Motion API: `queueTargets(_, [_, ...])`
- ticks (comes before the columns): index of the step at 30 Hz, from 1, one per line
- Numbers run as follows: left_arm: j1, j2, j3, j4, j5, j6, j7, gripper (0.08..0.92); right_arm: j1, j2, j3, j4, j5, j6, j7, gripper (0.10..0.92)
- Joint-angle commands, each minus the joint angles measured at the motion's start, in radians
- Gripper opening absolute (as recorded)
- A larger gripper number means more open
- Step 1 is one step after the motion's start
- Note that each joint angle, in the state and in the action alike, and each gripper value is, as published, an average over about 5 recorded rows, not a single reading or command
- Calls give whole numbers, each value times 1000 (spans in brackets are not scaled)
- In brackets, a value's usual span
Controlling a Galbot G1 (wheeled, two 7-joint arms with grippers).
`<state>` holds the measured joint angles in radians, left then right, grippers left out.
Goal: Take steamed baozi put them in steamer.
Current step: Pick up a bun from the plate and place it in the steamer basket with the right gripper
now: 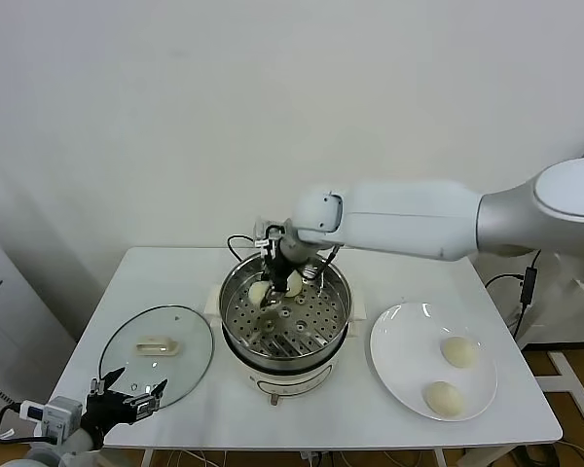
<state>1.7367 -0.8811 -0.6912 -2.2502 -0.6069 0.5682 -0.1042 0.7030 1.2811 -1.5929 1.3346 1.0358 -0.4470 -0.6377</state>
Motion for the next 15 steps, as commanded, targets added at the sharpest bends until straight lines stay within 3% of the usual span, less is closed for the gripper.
queueTargets(1, [0,0,-1,1,0,0,0,823,-73,30,8,-24,0,-16,32,467])
queueTargets(11, [-3,0,-1,2,0,-2,0,823,-108,43,32,-55,4,-15,69,467])
queueTargets(15, [-1,-1,-1,2,-1,-3,0,823,-110,47,37,-61,3,-16,76,533])
